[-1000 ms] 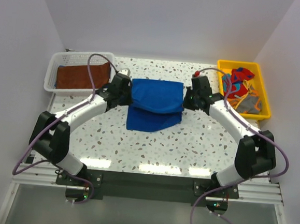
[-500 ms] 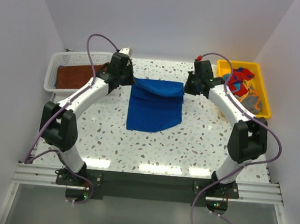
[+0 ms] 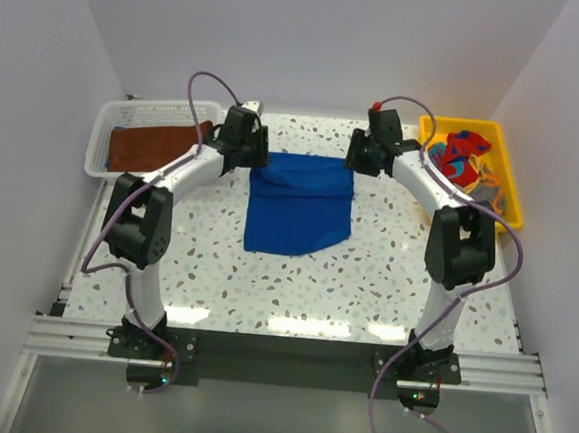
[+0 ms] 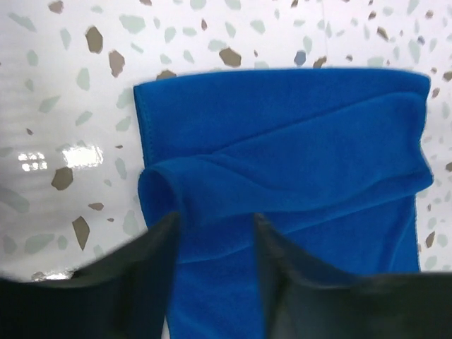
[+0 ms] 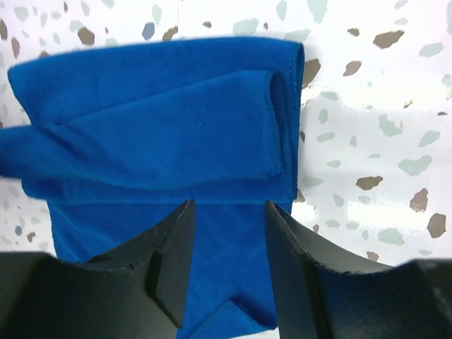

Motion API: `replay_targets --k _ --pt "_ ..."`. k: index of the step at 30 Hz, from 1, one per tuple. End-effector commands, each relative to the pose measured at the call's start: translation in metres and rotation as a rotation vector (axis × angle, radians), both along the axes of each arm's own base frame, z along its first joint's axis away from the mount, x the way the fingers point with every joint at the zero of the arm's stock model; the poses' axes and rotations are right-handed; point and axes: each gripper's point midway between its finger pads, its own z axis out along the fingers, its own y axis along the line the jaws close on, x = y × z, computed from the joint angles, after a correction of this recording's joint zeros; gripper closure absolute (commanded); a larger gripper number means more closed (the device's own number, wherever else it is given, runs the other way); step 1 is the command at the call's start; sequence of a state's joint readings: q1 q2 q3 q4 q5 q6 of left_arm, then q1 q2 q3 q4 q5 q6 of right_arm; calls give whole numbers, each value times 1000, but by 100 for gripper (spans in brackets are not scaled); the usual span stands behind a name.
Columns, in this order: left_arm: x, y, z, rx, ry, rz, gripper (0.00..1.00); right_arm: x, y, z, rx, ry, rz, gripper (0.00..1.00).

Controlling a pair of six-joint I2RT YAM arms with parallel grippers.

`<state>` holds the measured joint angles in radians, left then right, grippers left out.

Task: Fold and stack the towels
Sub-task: Fold the towel

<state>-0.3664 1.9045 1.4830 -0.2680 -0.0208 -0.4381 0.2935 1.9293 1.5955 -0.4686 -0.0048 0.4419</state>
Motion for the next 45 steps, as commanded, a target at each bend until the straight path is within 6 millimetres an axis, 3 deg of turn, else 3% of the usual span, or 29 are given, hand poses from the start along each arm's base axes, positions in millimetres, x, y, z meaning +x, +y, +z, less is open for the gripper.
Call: replay_targets --k 1,2,4,6,8,9,10,12,14,15,16,18,19,20,21,23,27,34,45 --pt "1 -5 1 -24 -20 -45 40 -17 11 12 14 -25 122 52" --pt "-2 -4 8 -30 -31 -45 33 -31 11 0 -2 9 143 52" --pt "-12 4 13 -19 -33 -28 19 -51 19 -7 -35 23 212 54" --pt "-24 9 17 -10 -27 -25 16 -73 25 -27 -76 76 262 58" --pt "-35 23 35 28 -51 5 14 -89 31 -44 -125 122 319 63" --pt "-43 28 35 41 -44 8 13 -93 31 -50 -149 132 325 65" --pt "-52 36 51 63 -70 9 12 -96 32 -54 -163 143 339 66" --pt "-66 50 53 106 -73 26 11 -103 39 -62 -177 162 366 67" --pt "-83 62 72 137 -113 26 11 -105 40 -68 -211 174 374 69" --pt "-93 69 63 163 -99 27 11 -107 44 -70 -226 175 386 70" --pt "-101 77 77 176 -147 35 11 -108 40 -73 -256 182 375 70" --pt "-118 88 67 206 -139 37 11 -112 42 -77 -272 191 379 70" --pt "-126 93 78 205 -180 45 11 -113 40 -81 -289 192 373 70" --pt "-131 97 77 210 -191 51 11 -113 40 -81 -300 190 374 70" --pt "-150 109 68 221 -235 68 11 -112 38 -87 -343 189 374 70" --pt "-158 113 62 219 -243 72 11 -112 37 -90 -372 188 375 70" --pt "-167 121 52 243 -244 82 11 -113 36 -92 -410 192 381 70" --pt "-160 122 49 269 -227 92 11 -123 30 -102 -452 242 398 73" --pt "-160 126 48 281 -229 106 11 -163 17 -95 -463 301 418 81"
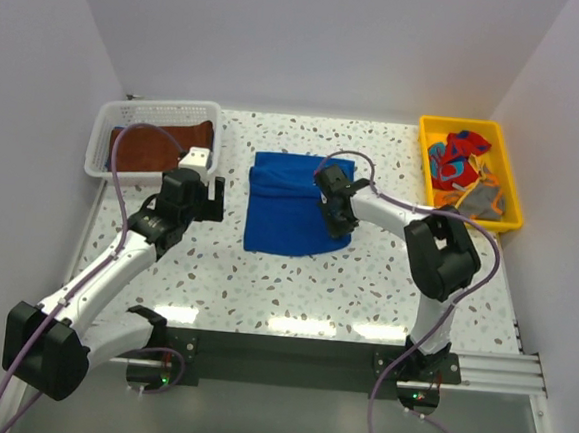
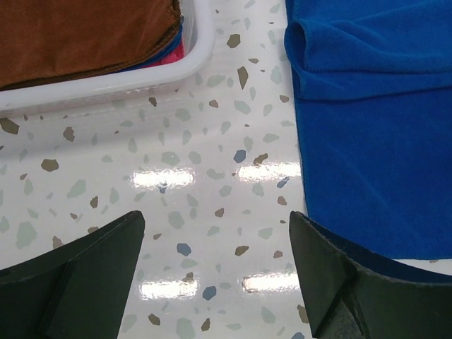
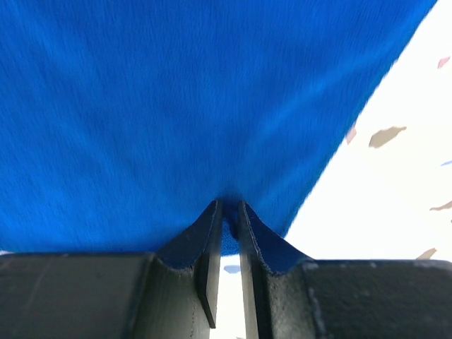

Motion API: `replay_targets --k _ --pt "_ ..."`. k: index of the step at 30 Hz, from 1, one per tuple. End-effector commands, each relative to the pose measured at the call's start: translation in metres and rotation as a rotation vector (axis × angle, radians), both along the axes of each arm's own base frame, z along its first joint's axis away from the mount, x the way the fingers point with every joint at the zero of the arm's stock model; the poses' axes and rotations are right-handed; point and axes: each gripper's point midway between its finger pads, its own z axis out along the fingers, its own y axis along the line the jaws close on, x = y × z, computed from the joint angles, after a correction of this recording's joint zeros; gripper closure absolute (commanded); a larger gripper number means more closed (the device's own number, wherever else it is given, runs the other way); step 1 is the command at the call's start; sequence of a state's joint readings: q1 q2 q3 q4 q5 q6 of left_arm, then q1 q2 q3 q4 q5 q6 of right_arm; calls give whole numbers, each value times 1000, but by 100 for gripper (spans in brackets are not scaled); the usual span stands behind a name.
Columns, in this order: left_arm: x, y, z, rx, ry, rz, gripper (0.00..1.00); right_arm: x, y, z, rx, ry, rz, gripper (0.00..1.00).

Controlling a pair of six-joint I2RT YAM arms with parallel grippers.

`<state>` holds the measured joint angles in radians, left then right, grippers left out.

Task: Fold and stack the towels
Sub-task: Fold the towel

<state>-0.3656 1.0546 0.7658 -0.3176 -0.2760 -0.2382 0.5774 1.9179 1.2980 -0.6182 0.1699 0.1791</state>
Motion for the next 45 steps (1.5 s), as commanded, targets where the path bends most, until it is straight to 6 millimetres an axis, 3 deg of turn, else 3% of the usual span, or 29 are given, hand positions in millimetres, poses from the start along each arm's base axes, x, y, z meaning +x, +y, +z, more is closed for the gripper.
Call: replay_targets --k 1,10,17,22,28,33,35,36,37,39,40,41,42,43,45 --pt "10 4 19 9 -68 15 12 -19 -9 13 -9 13 3 81" --pt "11 4 17 12 -61 12 12 -46 -18 18 45 9 -29 79" --pt "11 -1 10 1 -37 1 12 -64 -26 5 89 -7 -83 78" --pt "14 -12 9 -55 -23 -15 11 -60 -28 19 113 -73 -106 72" --pt "31 -35 14 -164 19 -21 11 -16 -28 68 271 -171 -176 66" --pt "64 -58 10 -244 47 -2 12 50 -42 99 417 -278 -299 61" --pt "79 -70 2 -276 59 -18 14 75 -38 107 488 -303 -324 61" --pt "88 -74 7 -290 45 -22 15 83 -37 109 514 -312 -335 60" --pt "98 -80 -3 -295 61 -26 16 99 -33 119 560 -351 -354 59" --pt "115 -88 1 -306 46 -28 18 115 -33 111 590 -355 -391 55" --pt "123 -91 -13 -299 71 -23 18 129 -30 120 629 -387 -407 54" --pt "130 -93 -15 -300 70 -23 19 136 -30 120 642 -394 -417 52" --pt "140 -96 -9 -305 54 -23 19 143 -29 107 636 -375 -434 49" --pt "146 -98 -23 -293 77 -17 20 153 -27 112 654 -394 -440 49" --pt "159 -103 -20 -296 65 -20 22 163 -27 105 657 -389 -451 49"
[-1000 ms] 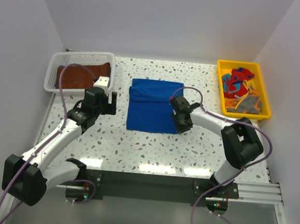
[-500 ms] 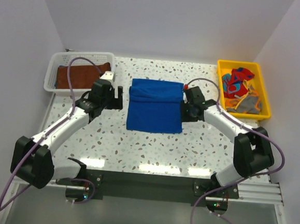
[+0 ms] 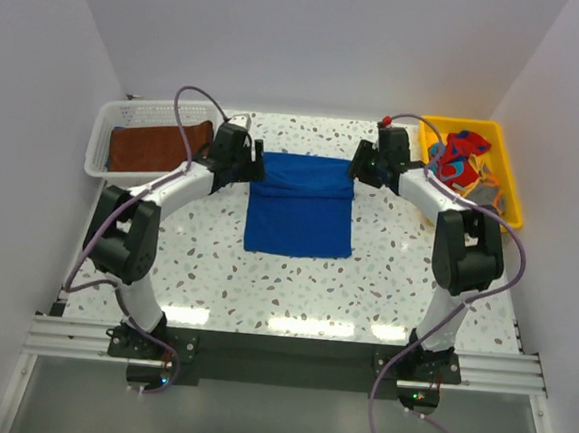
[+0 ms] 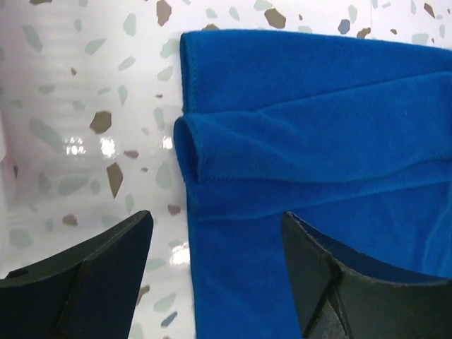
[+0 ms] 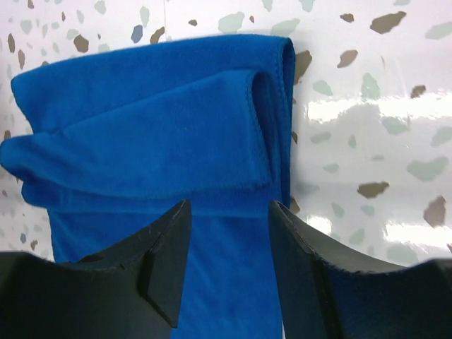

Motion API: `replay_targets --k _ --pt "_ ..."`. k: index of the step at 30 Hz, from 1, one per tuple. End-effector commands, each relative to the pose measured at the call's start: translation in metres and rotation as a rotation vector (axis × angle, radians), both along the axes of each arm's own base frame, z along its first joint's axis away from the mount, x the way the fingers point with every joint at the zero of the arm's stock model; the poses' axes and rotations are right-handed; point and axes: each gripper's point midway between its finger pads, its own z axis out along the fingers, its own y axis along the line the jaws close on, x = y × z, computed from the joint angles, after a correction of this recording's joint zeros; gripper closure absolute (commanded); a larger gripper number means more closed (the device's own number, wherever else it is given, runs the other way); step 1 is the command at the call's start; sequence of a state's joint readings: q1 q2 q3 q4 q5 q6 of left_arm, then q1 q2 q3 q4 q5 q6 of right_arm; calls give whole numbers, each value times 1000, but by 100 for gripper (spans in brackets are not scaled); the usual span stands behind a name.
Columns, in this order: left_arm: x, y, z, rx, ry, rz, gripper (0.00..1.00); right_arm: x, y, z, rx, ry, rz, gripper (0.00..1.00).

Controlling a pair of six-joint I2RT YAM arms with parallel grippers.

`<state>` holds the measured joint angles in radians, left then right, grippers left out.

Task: Fold and stack the towels
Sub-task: Fold the towel

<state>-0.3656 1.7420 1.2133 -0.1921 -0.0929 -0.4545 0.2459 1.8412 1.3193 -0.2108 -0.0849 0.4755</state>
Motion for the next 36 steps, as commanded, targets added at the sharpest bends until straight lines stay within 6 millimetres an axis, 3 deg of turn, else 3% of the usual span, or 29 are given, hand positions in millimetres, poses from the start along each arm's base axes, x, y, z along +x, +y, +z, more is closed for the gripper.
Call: replay_targets --k 1,3,9,14,25,36 --pt "38 -13 19 -54 -89 5 22 37 14 15 89 -77 -23 48" --pt "47 -17 11 -53 -82 0 24 42 16 3 94 -59 -21 49" --pt "57 -15 -14 -44 -53 0 31 47 20 -9 107 -55 -9 50" --pt "60 -24 -28 -76 -37 -40 32 48 20 -17 97 -54 0 50" --pt "64 -40 -26 -128 -63 -106 38 47 17 -25 80 -41 6 50" --pt "59 -41 -29 -130 -43 -123 53 51 13 -31 74 -37 -2 51"
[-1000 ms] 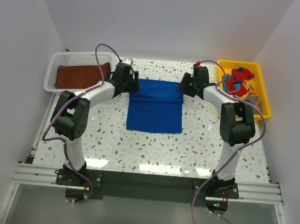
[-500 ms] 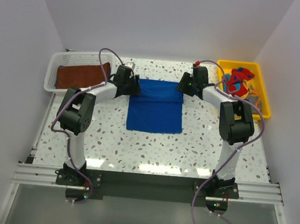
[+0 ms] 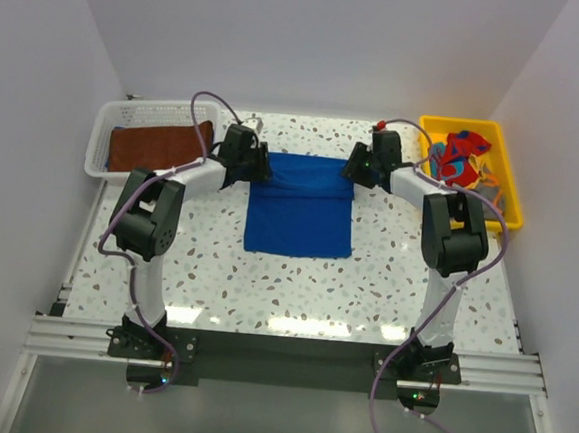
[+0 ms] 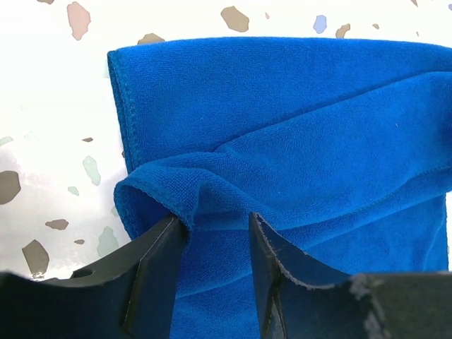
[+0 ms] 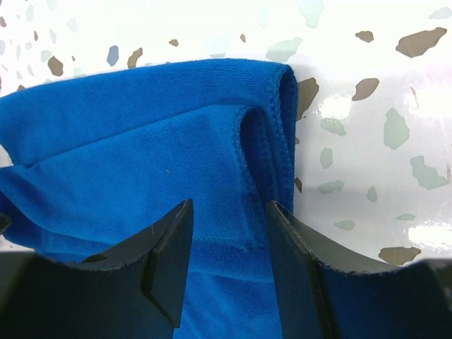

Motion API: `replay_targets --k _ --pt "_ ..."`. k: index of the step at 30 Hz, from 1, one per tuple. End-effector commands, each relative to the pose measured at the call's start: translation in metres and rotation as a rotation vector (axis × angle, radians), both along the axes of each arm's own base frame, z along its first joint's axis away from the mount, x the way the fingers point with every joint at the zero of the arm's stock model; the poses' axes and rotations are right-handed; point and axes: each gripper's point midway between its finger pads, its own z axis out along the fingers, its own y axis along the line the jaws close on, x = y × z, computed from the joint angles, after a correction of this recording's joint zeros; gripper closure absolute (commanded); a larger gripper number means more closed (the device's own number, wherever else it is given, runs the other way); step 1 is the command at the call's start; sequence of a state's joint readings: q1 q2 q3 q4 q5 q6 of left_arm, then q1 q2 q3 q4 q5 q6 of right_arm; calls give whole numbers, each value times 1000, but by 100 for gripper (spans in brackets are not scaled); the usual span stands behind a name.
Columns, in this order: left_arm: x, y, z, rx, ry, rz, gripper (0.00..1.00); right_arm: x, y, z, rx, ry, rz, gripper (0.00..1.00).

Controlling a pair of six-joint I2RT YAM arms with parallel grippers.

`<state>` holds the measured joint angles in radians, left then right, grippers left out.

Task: Fold and stack the towels
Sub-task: Fold the towel

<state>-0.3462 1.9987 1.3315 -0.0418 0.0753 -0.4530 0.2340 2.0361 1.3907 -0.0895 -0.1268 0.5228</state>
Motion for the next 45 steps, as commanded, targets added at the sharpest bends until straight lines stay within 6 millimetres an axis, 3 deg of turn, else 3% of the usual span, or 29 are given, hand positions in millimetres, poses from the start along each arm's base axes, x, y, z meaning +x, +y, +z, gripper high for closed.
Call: replay_targets --k 1,9,18,21,25,31,38,44,45 --pt "15 -4 19 -27 -68 -12 54 17 2 15 15 -61 9 51" --pt "6 3 17 7 -41 -12 63 21 3 8 13 -48 11 58" --pt "3 5 22 9 -37 -15 90 21 0 -1 -7 -29 11 59" --pt "3 5 26 10 -46 -16 92 20 4 0 5 -28 29 64" --pt "6 6 33 7 -55 -15 96 19 4 3 7 -32 43 82" --pt "6 8 42 6 -62 -11 99 19 3 23 -4 -62 58 99" --pt "6 18 70 1 -92 5 100 17 -2 59 -13 -105 41 100" --pt "29 27 109 -39 -148 20 100 39 -5 115 18 -206 17 100" --pt "34 28 115 -56 -160 15 100 48 -5 134 27 -248 10 100"
